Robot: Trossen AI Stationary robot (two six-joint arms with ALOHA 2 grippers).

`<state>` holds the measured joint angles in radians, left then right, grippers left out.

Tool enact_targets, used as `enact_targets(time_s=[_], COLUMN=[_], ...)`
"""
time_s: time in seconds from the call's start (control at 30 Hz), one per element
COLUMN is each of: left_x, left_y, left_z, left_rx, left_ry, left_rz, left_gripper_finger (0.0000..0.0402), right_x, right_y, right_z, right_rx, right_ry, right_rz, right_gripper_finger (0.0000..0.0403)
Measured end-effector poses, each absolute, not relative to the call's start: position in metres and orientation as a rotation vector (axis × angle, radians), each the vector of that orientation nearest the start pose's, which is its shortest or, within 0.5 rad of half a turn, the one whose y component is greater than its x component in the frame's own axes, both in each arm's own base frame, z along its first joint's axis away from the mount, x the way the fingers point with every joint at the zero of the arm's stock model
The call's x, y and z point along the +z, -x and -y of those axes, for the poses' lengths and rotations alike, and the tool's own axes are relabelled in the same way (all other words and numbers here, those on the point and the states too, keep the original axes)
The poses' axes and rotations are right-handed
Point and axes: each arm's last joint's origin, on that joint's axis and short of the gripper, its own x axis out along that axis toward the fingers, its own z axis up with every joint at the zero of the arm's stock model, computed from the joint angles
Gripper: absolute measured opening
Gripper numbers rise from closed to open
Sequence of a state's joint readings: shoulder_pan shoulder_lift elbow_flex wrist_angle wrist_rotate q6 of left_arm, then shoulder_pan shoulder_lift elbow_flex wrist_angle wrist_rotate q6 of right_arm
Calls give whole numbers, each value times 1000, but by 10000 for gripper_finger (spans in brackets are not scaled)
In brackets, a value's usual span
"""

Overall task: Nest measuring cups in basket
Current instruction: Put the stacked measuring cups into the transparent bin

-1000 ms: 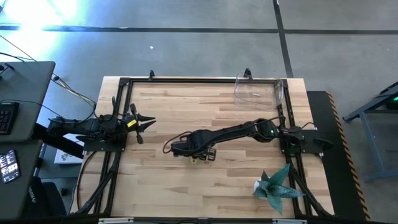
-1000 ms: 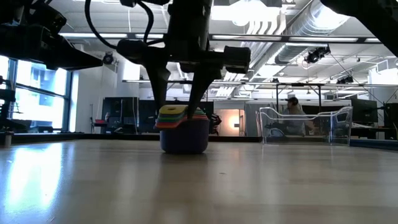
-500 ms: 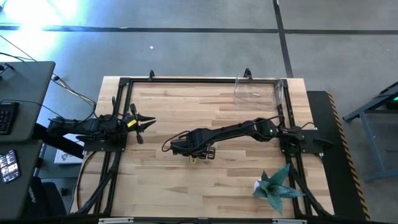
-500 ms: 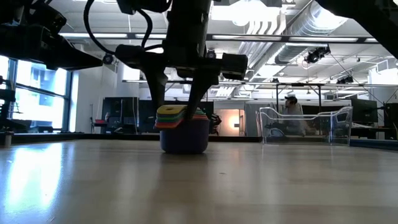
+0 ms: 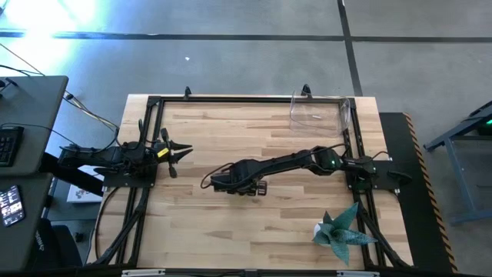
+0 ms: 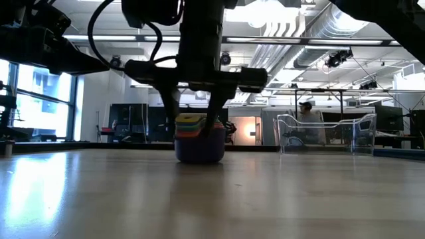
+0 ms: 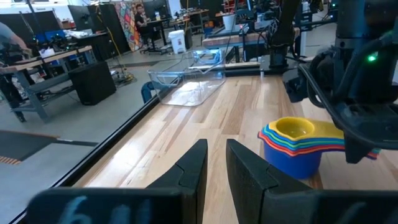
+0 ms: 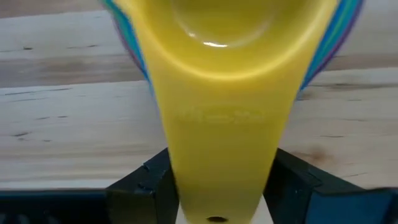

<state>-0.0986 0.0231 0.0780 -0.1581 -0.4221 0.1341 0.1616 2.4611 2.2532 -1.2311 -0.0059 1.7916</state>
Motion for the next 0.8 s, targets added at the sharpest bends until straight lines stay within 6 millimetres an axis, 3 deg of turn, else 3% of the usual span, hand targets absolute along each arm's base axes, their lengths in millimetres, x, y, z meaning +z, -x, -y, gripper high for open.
enact_targets(time_s=[0.23, 0.8], left_x=[173, 173], left_y=[-92, -92], left_z=[-3, -3], left_rx=[316, 316], left_ry=[-160, -160], left_rz=[-122, -122], left_gripper_finger=[49, 49], right_x=[182, 182], right_y=[-482, -482], right_z=[-76, -62], right_rx=[-1146, -1069], right_ry=[-1303, -1251], right_rz=[-1127, -1229], right_gripper_finger=[123, 124])
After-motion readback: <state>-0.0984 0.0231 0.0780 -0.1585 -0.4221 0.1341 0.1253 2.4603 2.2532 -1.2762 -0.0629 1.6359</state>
